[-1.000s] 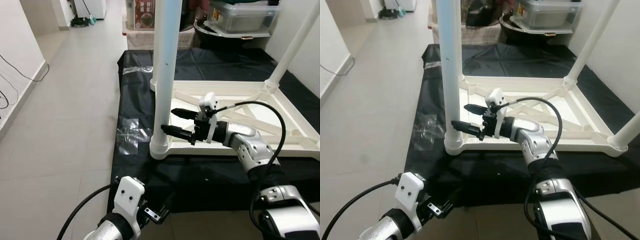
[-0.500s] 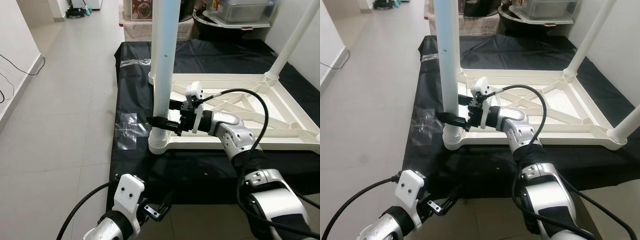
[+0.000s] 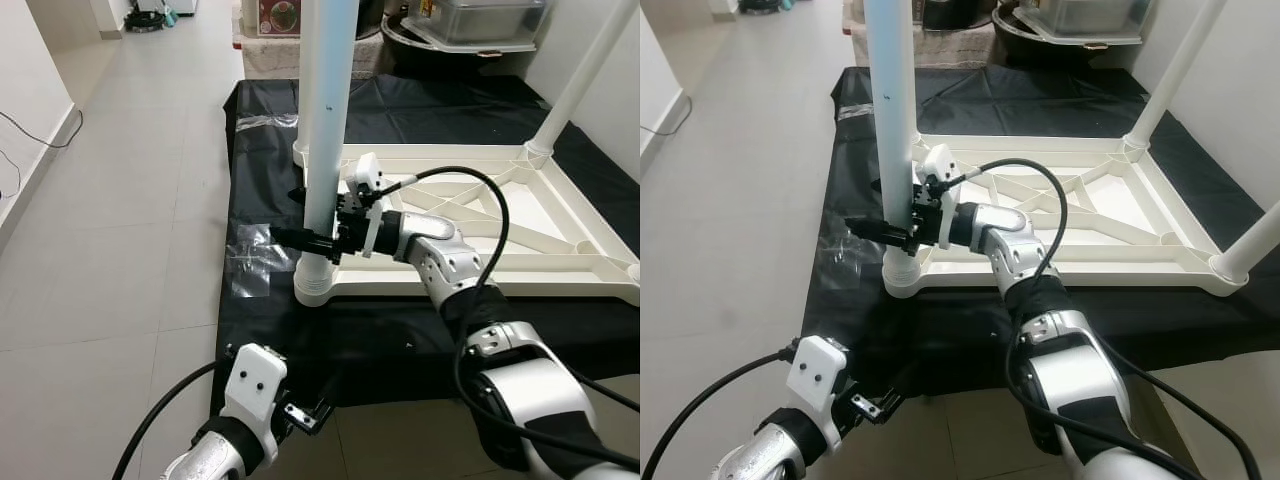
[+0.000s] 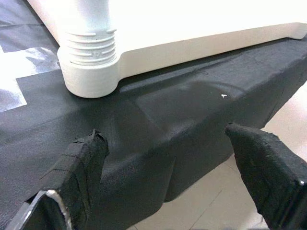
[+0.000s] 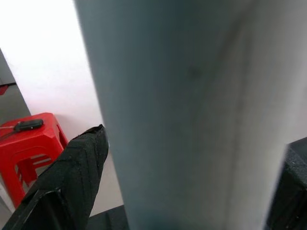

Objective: Building children table

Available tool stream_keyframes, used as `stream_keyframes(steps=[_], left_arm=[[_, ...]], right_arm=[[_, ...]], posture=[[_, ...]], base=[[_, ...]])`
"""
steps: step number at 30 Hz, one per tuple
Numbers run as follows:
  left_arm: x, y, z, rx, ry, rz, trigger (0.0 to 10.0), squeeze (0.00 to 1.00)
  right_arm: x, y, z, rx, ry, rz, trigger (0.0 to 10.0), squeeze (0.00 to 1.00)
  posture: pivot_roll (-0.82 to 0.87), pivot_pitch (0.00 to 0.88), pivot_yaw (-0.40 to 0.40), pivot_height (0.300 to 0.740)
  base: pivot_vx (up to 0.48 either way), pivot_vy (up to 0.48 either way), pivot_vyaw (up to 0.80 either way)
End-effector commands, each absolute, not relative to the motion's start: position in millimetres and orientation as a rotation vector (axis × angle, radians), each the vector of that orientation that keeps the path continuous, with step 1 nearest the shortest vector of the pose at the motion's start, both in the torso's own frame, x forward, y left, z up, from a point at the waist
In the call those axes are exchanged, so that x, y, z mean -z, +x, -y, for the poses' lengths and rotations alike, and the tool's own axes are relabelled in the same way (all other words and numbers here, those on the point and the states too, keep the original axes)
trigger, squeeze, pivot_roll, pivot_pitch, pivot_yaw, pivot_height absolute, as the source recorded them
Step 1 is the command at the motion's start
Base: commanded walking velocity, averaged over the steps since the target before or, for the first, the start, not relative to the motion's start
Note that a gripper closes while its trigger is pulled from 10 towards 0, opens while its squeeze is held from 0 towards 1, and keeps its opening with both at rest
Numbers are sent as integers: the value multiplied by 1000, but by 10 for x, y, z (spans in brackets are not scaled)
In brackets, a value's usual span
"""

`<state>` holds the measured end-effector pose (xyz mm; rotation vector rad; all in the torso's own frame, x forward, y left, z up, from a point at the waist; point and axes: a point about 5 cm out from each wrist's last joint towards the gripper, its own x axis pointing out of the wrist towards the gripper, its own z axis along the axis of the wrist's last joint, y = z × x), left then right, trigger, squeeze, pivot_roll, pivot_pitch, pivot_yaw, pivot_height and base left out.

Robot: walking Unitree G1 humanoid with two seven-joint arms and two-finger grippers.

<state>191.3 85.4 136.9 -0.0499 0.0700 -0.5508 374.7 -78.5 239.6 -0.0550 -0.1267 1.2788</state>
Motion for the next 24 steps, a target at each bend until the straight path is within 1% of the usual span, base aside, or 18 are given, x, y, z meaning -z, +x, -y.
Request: stream_keyframes(steps=[1, 7, 8, 9, 10, 11, 24], left_arm=[[-1385, 1901, -845, 551, -52, -61, 10000, 0], [-1388, 1898, -844, 544, -50, -57, 10000, 0], [-1387, 1897, -845, 543, -50, -57, 10000, 0], [-1387, 1897, -845, 543, -50, -57, 10000, 0], [-1386, 1897, -844, 543, -49, -57, 10000, 0], [-1384, 1896, -844, 543, -49, -58, 10000, 0], [-1375, 1894, -850, 545, -46, -61, 10000, 0]], right_arm=[[-2394, 3750, 771, -1286, -60, 128, 10000, 0], [-2372, 3768, 757, -1282, -65, 126, 10000, 0], [-2368, 3772, 754, -1281, -65, 126, 4314, 0], [-2368, 3772, 754, -1281, -65, 126, 4314, 0], [-2369, 3780, 752, -1273, -62, 129, 1804, 0], [-2365, 3781, 748, -1273, -61, 129, 0, 0], [-2313, 3761, 713, -1298, -65, 126, 0, 0]], posture=[[163, 155, -74, 740], [166, 158, -78, 740], [166, 158, -77, 740], [166, 158, -77, 740], [166, 157, -77, 740], [167, 157, -77, 740], [166, 148, -74, 740]], base=[[0, 0, 0], [0, 0, 0], [0, 0, 0], [0, 0, 0], [0, 0, 0], [0, 0, 0], [0, 0, 0]])
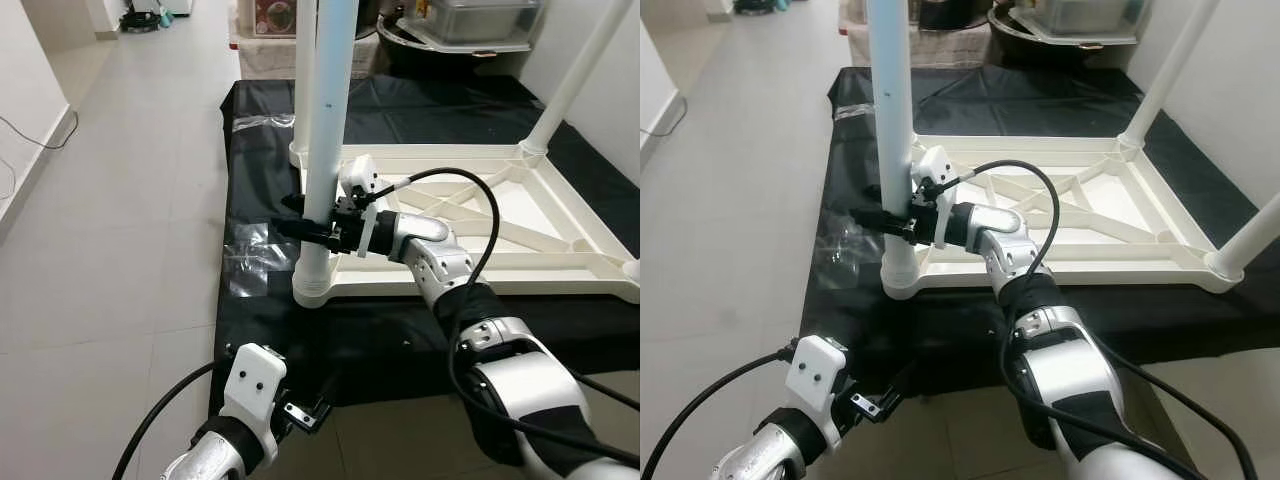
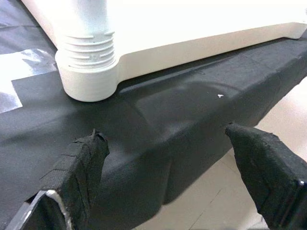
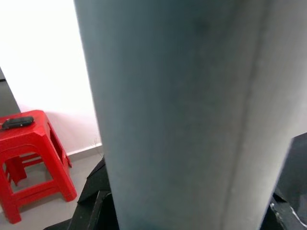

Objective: Building children table

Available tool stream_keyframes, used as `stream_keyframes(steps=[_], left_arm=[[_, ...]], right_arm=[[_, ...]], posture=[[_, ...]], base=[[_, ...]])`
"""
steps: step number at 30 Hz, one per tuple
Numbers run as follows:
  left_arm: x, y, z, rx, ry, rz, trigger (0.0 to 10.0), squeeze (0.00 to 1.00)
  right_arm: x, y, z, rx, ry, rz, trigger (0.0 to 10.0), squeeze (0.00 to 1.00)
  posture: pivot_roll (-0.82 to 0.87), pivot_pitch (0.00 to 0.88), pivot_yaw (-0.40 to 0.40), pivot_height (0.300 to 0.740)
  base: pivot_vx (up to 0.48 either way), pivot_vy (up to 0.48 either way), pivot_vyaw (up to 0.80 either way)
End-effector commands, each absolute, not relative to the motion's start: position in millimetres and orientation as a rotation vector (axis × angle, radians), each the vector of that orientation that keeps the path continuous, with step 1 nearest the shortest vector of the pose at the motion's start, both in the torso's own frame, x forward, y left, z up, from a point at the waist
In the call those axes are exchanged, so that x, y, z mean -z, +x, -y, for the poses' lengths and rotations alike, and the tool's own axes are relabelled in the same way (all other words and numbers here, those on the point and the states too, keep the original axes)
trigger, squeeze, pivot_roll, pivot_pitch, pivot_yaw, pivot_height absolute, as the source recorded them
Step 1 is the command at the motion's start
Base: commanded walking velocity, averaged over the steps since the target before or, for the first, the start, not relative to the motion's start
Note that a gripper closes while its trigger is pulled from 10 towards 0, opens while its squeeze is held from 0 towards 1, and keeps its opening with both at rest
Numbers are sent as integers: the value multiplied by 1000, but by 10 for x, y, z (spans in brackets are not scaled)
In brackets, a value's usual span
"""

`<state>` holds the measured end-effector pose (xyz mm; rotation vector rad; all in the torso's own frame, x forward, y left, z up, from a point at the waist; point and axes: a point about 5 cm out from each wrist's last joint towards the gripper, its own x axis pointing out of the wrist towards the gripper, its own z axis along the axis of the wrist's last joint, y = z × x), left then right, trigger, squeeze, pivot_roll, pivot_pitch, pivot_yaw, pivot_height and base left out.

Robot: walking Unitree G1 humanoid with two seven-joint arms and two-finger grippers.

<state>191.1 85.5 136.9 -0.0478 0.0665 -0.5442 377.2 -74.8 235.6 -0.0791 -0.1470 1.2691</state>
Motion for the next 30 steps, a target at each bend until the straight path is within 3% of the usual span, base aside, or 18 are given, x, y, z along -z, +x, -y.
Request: stream_keyframes(steps=[1, 11, 15, 18, 22, 24, 26, 27, 28, 30], left_arm=[[-1374, 1895, -851, 544, -47, -61, 10000, 0], [-1371, 1915, -852, 540, -44, -56, 10000, 0], [-1363, 1940, -866, 542, -40, -54, 10000, 0], [-1363, 1949, -866, 543, -39, -52, 10000, 0], [-1363, 1964, -866, 544, -36, -49, 10000, 0], [-1363, 1967, -868, 543, -36, -48, 10000, 0], [-1369, 1974, -867, 541, -35, -45, 10000, 0], [-1369, 1974, -867, 541, -35, -45, 10000, 0], [-1373, 1976, -864, 540, -34, -44, 10000, 0], [-1374, 1976, -862, 540, -34, -44, 10000, 0]], right_arm=[[-2306, 3758, 716, -1290, -62, 131, 0, 0], [-2231, 3795, 886, -1050, -24, 186, 0, 0], [-2081, 3843, 1128, -664, -7, 170, 0, 0], [-2005, 3845, 1204, -514, -30, 140, 0, 0], [-1869, 3836, 1423, -101, -14, 46, 0, 0], [-1859, 3812, 1454, -27, -10, 36, 0, 0], [-1860, 3732, 1532, 245, 49, 20, 0, 0], [-1860, 3732, 1532, 245, 49, 20, 0, 0], [-1859, 3665, 1532, 430, 128, 8, 0, 0], [-1859, 3651, 1516, 472, 157, 4, 0, 0]], posture=[[166, 141, -71, 740], [162, 132, -70, 740], [149, 122, -59, 740], [149, 120, -58, 740], [146, 121, -58, 740], [146, 121, -58, 740], [146, 125, -62, 740], [146, 125, -62, 740], [148, 127, -62, 740], [149, 128, -64, 740]], base=[[0, 0, 0], [0, 0, 0], [0, 0, 0], [0, 0, 0], [0, 0, 0], [0, 0, 0], [0, 0, 0], [0, 0, 0], [0, 0, 0], [0, 0, 0]])
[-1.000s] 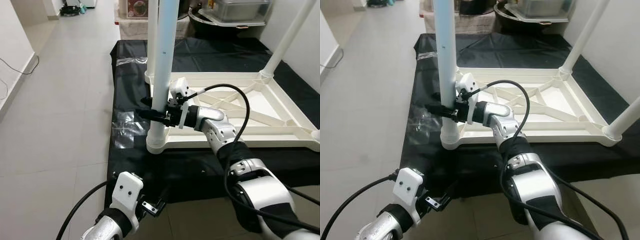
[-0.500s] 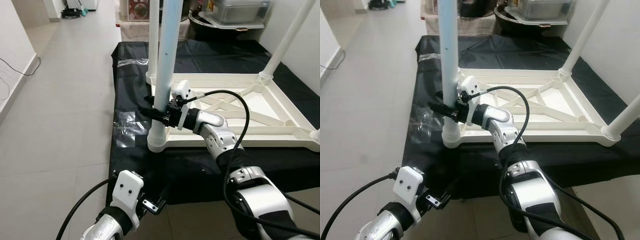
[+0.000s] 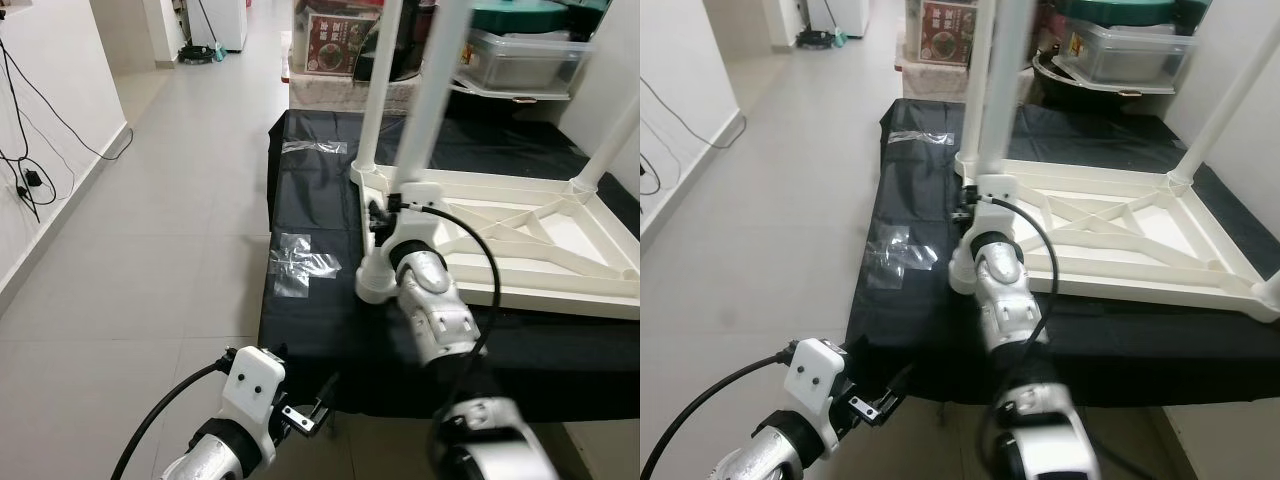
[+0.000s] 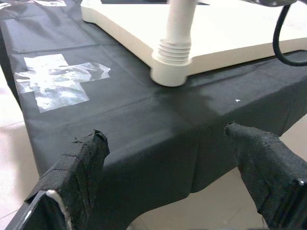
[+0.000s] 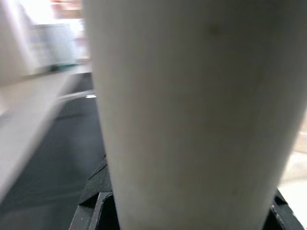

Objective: Building children table

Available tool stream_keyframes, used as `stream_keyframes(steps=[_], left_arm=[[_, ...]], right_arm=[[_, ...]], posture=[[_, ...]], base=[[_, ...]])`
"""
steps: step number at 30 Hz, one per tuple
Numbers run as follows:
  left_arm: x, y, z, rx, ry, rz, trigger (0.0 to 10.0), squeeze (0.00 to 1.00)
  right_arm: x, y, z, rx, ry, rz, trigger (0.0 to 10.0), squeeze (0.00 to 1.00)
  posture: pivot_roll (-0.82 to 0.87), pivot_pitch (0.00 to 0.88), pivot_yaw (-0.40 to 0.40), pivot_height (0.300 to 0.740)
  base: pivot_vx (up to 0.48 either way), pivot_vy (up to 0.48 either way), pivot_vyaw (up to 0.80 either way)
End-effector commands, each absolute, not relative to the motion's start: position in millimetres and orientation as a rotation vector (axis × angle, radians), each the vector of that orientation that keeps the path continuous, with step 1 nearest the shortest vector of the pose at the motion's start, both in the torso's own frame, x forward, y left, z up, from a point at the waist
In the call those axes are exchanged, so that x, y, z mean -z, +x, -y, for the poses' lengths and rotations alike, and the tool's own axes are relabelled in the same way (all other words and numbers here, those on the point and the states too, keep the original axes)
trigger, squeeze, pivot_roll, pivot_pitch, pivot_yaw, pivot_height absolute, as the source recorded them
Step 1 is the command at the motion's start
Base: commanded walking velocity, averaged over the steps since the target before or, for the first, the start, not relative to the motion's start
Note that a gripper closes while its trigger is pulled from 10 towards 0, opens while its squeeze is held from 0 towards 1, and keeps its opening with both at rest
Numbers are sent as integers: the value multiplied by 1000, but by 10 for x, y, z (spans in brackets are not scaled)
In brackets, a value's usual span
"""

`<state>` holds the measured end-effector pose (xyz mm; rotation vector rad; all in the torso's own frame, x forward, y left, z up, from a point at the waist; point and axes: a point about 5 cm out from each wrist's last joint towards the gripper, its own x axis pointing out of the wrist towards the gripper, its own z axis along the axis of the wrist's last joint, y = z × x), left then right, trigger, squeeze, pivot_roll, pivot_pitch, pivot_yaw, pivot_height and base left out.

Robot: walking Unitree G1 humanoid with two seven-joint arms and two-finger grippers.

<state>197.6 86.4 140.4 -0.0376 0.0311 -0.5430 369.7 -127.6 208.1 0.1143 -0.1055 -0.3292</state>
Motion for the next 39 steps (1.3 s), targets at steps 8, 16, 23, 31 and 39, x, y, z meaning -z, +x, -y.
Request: stream_keyframes(steps=[8, 16, 23, 31, 39], left_arm=[[-1376, 1972, -852, 545, -33, -42, 10000, 0], [-1371, 1974, -851, 551, -33, -43, 10000, 0], [-1363, 1984, -847, 555, -33, -46, 10000, 0], [-1358, 1989, -843, 559, -28, -46, 10000, 0], [-1358, 1997, -840, 558, -28, -44, 10000, 0]], right_arm=[[-1888, 3604, 1285, 607, 276, -48, 0, 0], [-1986, 3566, 1172, 534, 238, 10, 10000, 0], [-1910, 3537, 1271, 462, 198, 33, 10000, 1000], [-1981, 3559, 1409, 283, 193, 127, 10000, 0], [-2043, 3635, 1507, -3, 208, 187, 10000, 0]], posture=[[153, 132, -66, 740], [148, 132, -65, 740], [144, 128, -58, 740], [142, 129, -57, 740], [139, 127, -56, 740]], base=[[0, 0, 0], [0, 0, 0], [0, 0, 0], [0, 0, 0], [0, 0, 0]])
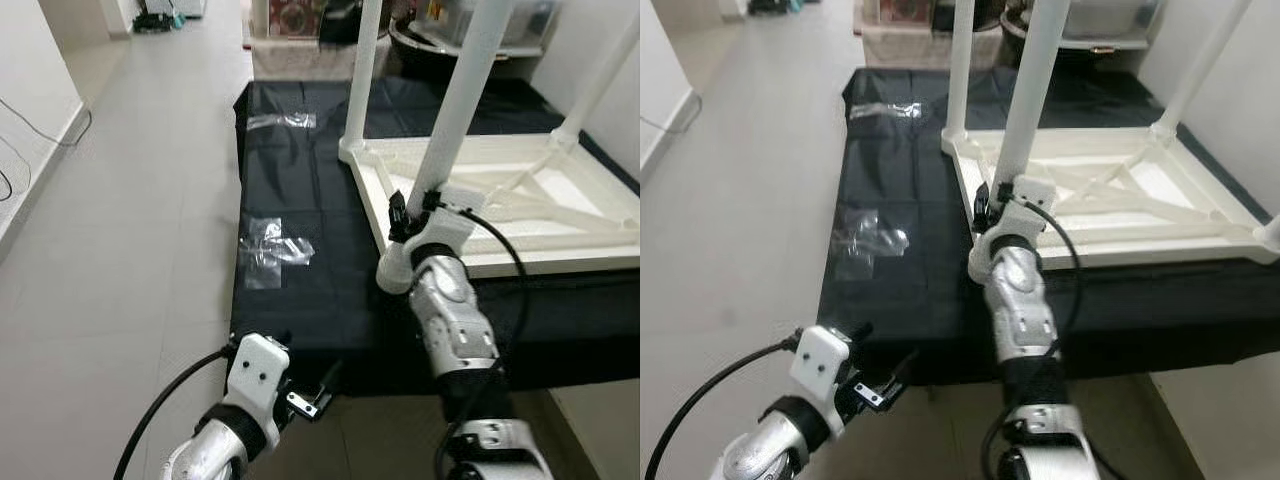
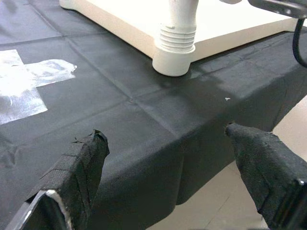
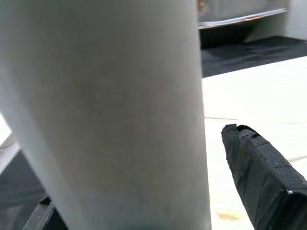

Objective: Building children table

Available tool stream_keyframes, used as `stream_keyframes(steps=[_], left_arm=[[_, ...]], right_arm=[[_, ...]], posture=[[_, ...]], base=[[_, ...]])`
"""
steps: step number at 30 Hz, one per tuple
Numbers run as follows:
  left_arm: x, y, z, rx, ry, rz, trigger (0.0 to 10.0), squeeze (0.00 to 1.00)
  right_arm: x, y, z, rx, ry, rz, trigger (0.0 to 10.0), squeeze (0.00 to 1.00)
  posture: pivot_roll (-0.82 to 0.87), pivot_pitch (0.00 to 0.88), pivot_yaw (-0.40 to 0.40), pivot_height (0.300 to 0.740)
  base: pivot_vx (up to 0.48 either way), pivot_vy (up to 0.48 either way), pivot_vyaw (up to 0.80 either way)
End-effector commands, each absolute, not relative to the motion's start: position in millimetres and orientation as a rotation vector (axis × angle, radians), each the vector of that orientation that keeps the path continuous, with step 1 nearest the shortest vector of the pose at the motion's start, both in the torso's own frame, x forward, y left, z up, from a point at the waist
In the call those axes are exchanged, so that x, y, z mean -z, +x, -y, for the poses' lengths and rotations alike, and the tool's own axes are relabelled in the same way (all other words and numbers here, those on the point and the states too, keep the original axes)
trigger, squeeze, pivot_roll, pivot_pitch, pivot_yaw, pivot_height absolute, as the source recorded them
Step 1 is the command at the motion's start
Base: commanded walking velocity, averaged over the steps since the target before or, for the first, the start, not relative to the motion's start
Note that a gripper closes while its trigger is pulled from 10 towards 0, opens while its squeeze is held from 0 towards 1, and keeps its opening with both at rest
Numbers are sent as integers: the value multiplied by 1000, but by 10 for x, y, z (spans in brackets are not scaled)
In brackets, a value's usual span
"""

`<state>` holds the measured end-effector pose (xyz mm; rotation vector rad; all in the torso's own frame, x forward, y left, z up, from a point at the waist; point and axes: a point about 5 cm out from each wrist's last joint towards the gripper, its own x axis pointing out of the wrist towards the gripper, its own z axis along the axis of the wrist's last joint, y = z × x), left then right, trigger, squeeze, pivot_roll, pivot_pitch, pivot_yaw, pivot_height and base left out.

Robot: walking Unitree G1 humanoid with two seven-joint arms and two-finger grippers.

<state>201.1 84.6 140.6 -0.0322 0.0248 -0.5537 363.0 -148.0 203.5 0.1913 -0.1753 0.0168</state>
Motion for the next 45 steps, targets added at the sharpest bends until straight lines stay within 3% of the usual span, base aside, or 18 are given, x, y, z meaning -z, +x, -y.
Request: stream_keyframes(steps=[1, 4, 6, 10, 13, 15, 18, 30, 31, 34, 40, 41, 45], left_arm=[[-1362, 2001, -842, 559, -29, -41, 10000, 0], [-1363, 2002, -842, 559, -29, -41, 10000, 0], [-1363, 2004, -839, 560, -29, -40, 10000, 0], [-1362, 2008, -839, 561, -29, -40, 10000, 0], [-1361, 2006, -838, 561, -28, -39, 10000, 0], [-1360, 2004, -840, 561, -28, -40, 10000, 0], [-1361, 1994, -833, 564, -29, -41, 10000, 0], [-1426, 1977, -812, 576, -51, -7, 10000, 0], [-1430, 1972, -813, 577, -52, -4, 10000, 0], [-1435, 1970, -815, 579, -53, 4, 10000, 0], [-1548, 2059, -838, 540, -37, 80, 10000, 0], [-1560, 2086, -848, 534, -39, 83, 10000, 0], [-1546, 2096, -850, 536, -38, 79, 10000, 0]], right_arm=[[-2064, 3675, 1562, -161, 198, 181, 10000, 0], [-2074, 3693, 1588, -270, 198, 166, 10000, 0], [-2115, 3705, 1616, -477, 171, 140, 10000, 0], [-2152, 3697, 1607, -665, 161, 113, 10000, 0], [-2178, 3670, 1517, -949, 141, 71, 10000, 0], [-2176, 3669, 1489, -994, 141, 60, 10000, 0], [-2133, 3646, 1349, -1210, 67, -4, 10000, 0], [-2136, 3671, 1219, -1373, 44, -6, 10000, 0], [-2132, 3667, 1194, -1383, 40, -5, 0, 0], [-2117, 3648, 1176, -1397, 22, 0, 0, 0], [-1954, 3643, 1175, -1221, -24, -20, 0, 0], [-1908, 3661, 1225, -1089, 13, -3, 0, 0], [-1868, 3697, 1307, -914, 34, 32, 0, 0]], posture=[[140, 126, -57, 740], [139, 123, -55, 740], [140, 124, -57, 740], [142, 121, -57, 740], [147, 116, -55, 740], [147, 116, -55, 740], [164, 112, -60, 740], [182, 108, -61, 740], [180, 104, -58, 740], [174, 98, -55, 740], [161, 87, -49, 740], [158, 85, -46, 740], [150, 81, -43, 740]], base=[[0, 0, 0], [0, 0, 0], [0, 0, 0], [0, 0, 0], [0, 0, 0], [0, 0, 0], [0, 0, 0], [0, 0, 0], [0, 0, 0], [0, 0, 0], [0, 0, 0], [0, 0, 0], [0, 0, 0]])
